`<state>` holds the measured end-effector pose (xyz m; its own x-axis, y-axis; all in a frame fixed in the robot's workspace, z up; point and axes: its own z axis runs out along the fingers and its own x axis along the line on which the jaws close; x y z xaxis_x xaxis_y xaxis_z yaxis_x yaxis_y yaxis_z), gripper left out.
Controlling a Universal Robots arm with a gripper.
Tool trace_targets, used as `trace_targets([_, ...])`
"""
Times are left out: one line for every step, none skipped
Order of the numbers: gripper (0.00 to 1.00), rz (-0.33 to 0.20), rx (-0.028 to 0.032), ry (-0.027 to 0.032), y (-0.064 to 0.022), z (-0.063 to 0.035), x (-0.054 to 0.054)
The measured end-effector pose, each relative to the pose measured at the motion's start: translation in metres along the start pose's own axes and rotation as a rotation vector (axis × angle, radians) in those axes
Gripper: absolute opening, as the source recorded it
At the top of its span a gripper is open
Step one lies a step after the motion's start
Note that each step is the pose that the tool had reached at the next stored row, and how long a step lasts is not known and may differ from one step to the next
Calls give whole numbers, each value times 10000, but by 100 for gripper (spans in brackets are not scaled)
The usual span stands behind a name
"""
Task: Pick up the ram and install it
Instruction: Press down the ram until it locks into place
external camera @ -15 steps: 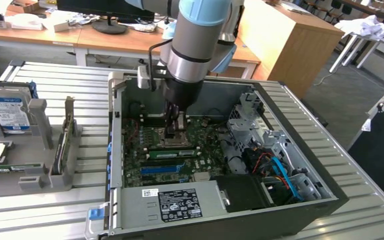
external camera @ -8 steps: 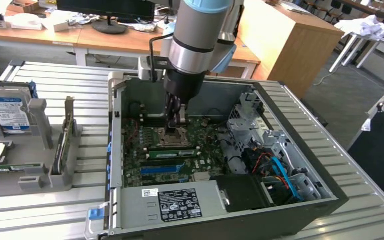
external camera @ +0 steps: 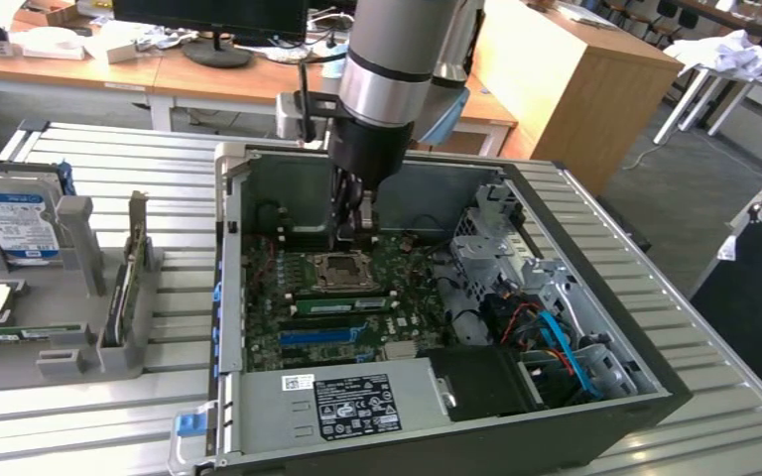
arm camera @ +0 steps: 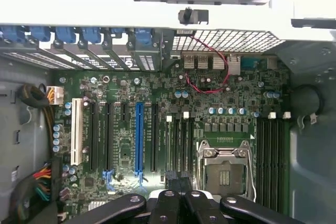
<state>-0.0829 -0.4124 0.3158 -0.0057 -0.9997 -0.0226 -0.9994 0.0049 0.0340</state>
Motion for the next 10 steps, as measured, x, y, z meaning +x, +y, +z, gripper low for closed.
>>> trace_targets([11, 0, -1, 0, 0, -16, 0])
trace_targets([11, 0, -1, 0, 1, -32, -1])
trace_targets([11, 0, -2, 0, 1, -50, -1])
trace_targets([11, 0, -1, 0, 2, -67, -2])
trace_targets([11, 0, -2, -1, 3, -85, -2])
trace_targets([11, 0, -2, 0, 3, -103, -3])
trace_targets([11, 0, -2, -1, 4, -122, -3])
trace_targets([11, 0, -2, 0, 4, -139, -3])
trace_targets([11, 0, -2, 0, 5, -153, -3])
trace_targets([11, 0, -2, -1, 5, -157, -4])
